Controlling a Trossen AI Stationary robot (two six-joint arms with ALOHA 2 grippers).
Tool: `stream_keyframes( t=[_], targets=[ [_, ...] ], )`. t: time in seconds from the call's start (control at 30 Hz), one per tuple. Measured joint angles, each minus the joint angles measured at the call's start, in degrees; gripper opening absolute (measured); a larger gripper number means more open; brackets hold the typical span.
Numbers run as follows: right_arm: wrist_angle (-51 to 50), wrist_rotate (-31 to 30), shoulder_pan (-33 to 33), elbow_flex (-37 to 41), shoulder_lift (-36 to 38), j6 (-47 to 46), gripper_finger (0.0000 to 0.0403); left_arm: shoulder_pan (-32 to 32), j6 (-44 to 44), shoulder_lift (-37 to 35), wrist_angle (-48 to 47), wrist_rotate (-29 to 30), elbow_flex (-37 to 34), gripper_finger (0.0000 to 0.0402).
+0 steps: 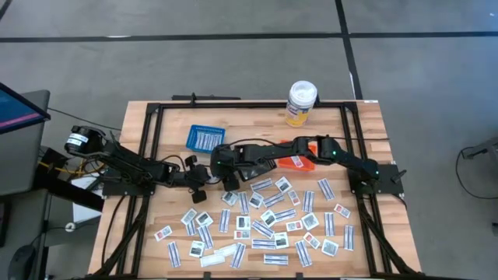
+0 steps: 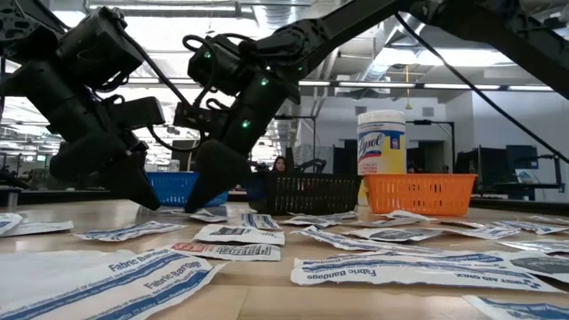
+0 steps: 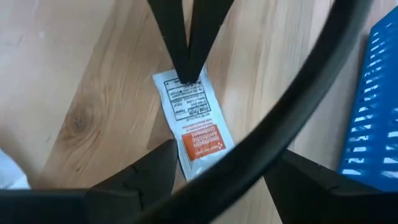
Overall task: Pick & Place First Aid Supplies
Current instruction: Put the ointment pack into the orange bin
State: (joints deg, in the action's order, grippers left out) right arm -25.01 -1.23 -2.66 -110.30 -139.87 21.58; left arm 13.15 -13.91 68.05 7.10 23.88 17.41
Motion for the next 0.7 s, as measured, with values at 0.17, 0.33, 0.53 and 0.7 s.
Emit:
stream_keyframes(
  t=[0.17,0.33,0.53,0.7],
  targets=[
    [0.12,2.79,-0.14,0.02,-0.04,1.62,0.02,0.0,0.13,0.0,0.9,-0.01,0.0,0.0008],
    [-0.5,2.88,-0.07,0.04,-0.04,1.9,0.0176,0.0,0.15,-0.02,1.13,0.0,0.0,0.0008],
    [-1.46,2.93,-0.13,0.36,0.0,1.48,0.015,-0.02,0.15,-0.02,1.46,0.04,0.04,0.0008],
    [-2.57,2.94,-0.09,0.42,0.03,0.94,0.0104,0.0,0.15,-0.02,1.6,0.04,0.04,0.0008]
  ],
)
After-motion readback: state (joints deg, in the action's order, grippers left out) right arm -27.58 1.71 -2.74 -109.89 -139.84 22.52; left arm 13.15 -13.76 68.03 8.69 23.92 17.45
